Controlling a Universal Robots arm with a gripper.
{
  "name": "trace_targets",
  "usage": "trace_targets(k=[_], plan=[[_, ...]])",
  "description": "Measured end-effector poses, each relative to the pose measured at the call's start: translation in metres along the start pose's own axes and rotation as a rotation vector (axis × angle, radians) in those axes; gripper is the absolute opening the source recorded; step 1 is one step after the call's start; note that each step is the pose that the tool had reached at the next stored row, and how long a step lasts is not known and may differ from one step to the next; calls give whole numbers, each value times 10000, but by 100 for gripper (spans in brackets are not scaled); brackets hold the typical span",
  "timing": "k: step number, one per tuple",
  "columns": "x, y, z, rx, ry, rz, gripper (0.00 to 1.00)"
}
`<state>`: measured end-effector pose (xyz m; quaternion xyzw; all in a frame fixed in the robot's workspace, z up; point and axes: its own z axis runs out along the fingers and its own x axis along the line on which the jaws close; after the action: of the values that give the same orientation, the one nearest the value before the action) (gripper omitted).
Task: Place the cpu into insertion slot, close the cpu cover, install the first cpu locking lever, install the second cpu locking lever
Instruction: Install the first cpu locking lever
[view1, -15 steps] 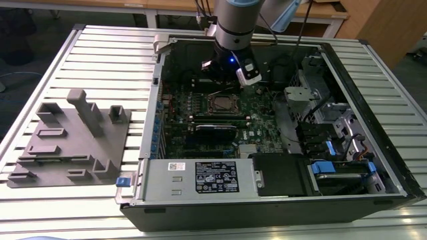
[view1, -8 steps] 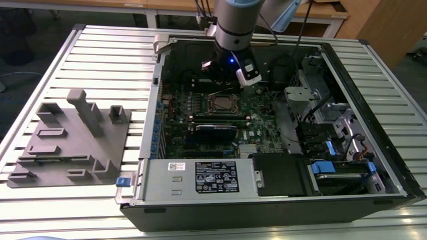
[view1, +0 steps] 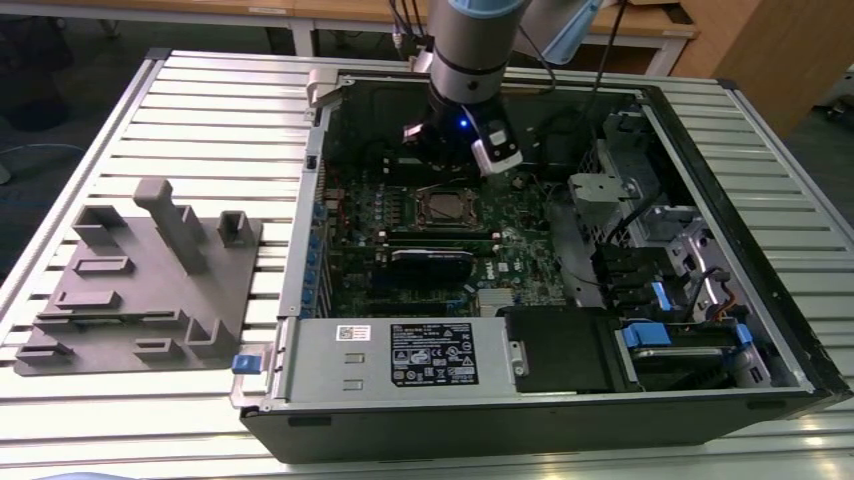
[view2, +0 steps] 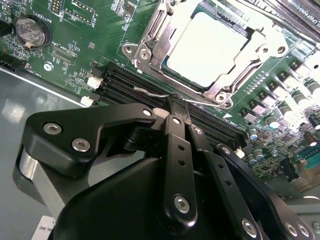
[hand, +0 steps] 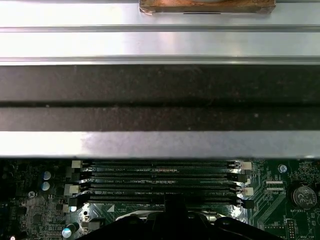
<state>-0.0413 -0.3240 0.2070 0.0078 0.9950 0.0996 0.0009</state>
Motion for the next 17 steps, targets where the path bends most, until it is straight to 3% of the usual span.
trace_targets(k=[17], plan=[[-16,-8,42,-18,-4,-11,11]])
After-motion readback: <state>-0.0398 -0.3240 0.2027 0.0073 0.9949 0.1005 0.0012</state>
